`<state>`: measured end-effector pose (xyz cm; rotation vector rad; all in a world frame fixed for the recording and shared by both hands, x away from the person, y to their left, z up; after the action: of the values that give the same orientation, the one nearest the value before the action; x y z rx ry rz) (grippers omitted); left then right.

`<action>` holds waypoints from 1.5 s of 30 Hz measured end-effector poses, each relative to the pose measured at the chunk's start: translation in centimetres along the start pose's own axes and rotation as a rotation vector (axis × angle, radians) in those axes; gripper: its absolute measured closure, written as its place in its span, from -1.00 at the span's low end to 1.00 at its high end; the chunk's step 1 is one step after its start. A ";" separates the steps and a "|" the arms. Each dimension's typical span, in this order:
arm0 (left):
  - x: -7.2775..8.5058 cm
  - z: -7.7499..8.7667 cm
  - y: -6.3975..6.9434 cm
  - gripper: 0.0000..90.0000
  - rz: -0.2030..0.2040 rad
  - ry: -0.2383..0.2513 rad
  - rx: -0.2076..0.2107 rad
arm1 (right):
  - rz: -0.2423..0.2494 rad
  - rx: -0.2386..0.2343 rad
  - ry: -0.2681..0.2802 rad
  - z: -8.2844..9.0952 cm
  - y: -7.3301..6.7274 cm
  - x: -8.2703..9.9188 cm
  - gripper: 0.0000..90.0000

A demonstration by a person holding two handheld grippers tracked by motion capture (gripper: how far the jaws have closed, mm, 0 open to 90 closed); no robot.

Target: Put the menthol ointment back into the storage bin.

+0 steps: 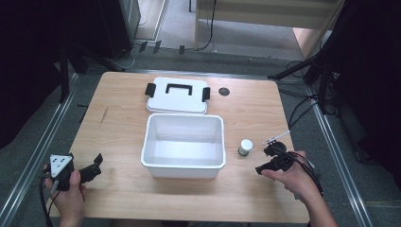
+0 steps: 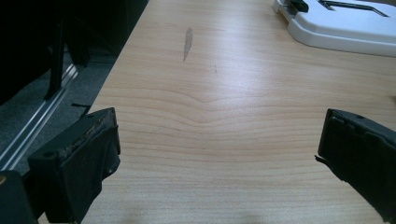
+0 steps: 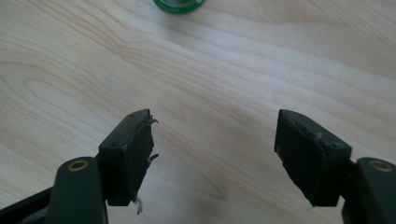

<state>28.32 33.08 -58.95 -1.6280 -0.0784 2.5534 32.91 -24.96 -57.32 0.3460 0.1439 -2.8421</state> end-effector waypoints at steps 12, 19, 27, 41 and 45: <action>0.0 0.0 0.1 -1.00 -0.008 -0.001 0.005 | 0.070 0.004 -0.063 0.1 -3.1 -5.2 -0.26; 0.0 -0.1 0.2 -1.00 -0.008 0.000 0.013 | 0.046 0.009 -0.070 -0.9 -3.6 -7.5 -0.14; 0.0 -0.1 0.2 -1.00 -0.001 0.002 0.018 | 0.093 0.012 -0.119 -0.9 -4.4 -7.7 0.14; 0.0 -0.1 0.2 -1.00 -0.006 -0.002 0.017 | 0.196 -0.093 -0.074 9.1 -8.3 -10.1 0.14; 0.0 -0.1 0.2 -1.00 -0.007 -0.003 0.020 | 0.241 -0.125 -0.047 11.3 -10.4 -10.7 0.14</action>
<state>28.44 32.85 -58.99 -1.6139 -0.0588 2.5432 37.47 -13.77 -43.05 0.2517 0.2514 -2.5867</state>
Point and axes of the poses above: each handheld gripper's, and its own axes: z roughly backward along the jaws, x roughly out of its underside, y roughly to its right, the point moved 9 cm from there along -z, roughly forward along the jaws, and after that the axes turned 14 degrees about -z, right-handed, at the moved point
